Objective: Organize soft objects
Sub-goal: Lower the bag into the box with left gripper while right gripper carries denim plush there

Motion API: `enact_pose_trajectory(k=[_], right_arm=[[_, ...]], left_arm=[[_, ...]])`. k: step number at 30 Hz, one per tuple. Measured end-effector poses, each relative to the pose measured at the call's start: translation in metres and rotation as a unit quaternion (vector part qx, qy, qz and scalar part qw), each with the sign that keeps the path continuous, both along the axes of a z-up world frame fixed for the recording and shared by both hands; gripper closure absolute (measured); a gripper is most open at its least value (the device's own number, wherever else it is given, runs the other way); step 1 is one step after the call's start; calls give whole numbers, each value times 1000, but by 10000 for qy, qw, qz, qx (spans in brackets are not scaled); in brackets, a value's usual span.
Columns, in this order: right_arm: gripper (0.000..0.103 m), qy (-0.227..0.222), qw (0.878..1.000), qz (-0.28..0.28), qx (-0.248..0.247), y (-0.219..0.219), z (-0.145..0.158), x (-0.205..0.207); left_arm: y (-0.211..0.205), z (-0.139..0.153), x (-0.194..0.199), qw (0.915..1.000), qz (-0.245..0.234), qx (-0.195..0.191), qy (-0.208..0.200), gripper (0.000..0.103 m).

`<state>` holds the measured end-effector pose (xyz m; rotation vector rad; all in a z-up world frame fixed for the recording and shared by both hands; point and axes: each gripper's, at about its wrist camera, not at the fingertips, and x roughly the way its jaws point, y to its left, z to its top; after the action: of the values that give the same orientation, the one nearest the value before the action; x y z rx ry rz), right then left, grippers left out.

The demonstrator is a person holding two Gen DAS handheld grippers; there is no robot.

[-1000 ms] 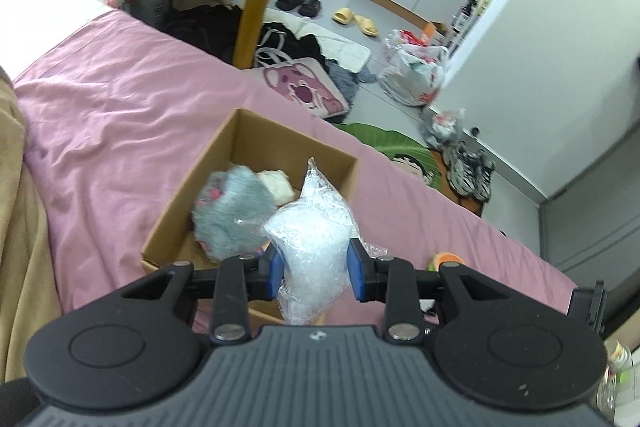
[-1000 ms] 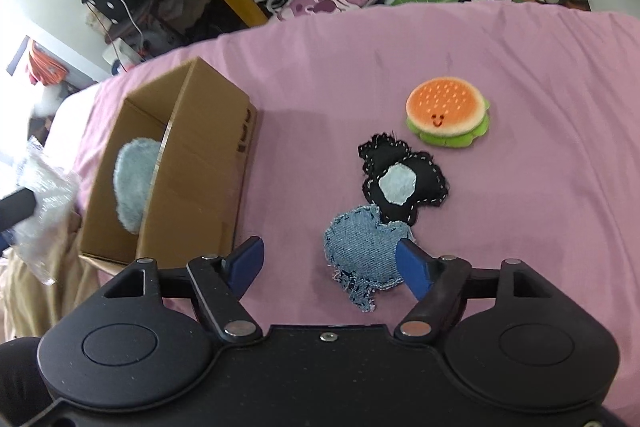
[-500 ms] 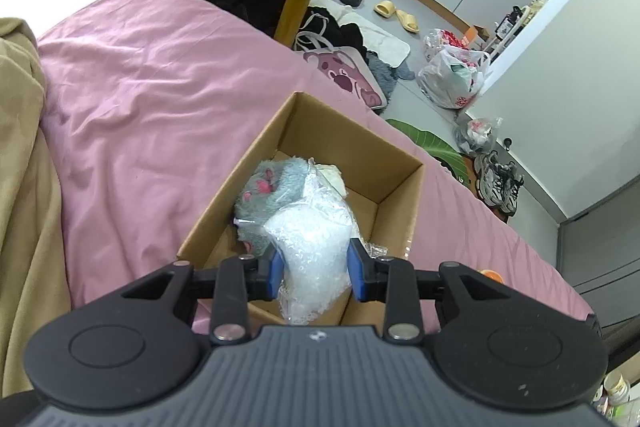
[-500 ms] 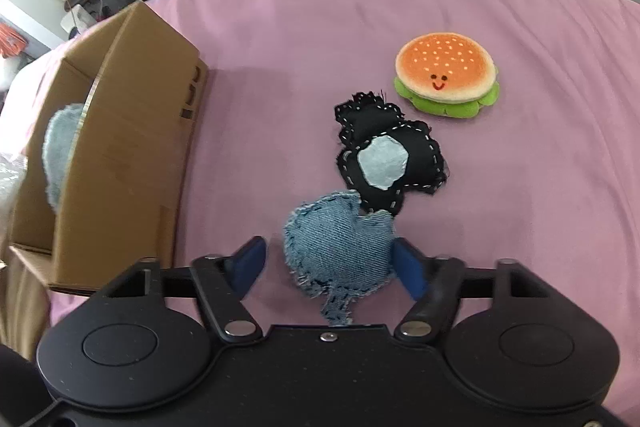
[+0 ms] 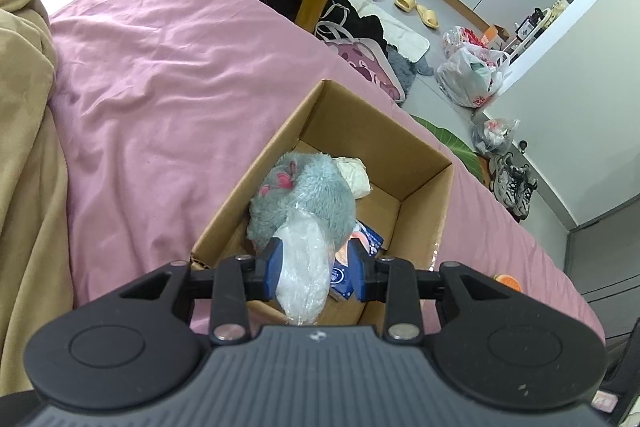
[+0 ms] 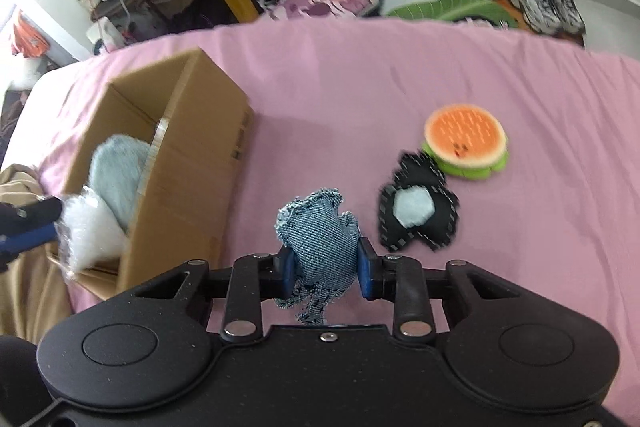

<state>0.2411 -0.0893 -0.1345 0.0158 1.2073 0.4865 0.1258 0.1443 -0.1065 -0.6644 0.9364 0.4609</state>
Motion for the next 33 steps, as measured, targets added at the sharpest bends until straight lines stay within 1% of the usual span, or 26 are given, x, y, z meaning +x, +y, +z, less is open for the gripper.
enact_pose_trajectory(k=[10, 17, 26, 29, 30, 32, 33], right_arm=[[74, -444, 9982, 305, 275, 35, 46, 0], [74, -545, 9962, 495, 459, 59, 64, -4], [74, -401, 9941, 791, 623, 95, 65, -17], [73, -362, 9935, 904, 586, 107, 63, -22], [72, -334, 9935, 921, 573, 110, 61, -23], [63, -266, 9935, 968, 539, 115, 59, -25], [61, -263, 9935, 968, 547, 116, 58, -27]], left_arm=[[9, 10, -11, 9992, 176, -198, -290, 70], [15, 20, -22, 9984, 158, -308, -450, 70], [27, 30, -39, 9984, 171, -294, -460, 68], [29, 32, -44, 9984, 171, -280, -463, 65], [30, 33, -46, 9984, 163, -275, -463, 64], [31, 34, -48, 9985, 168, -266, -458, 61], [31, 34, -49, 9985, 174, -254, -452, 57]])
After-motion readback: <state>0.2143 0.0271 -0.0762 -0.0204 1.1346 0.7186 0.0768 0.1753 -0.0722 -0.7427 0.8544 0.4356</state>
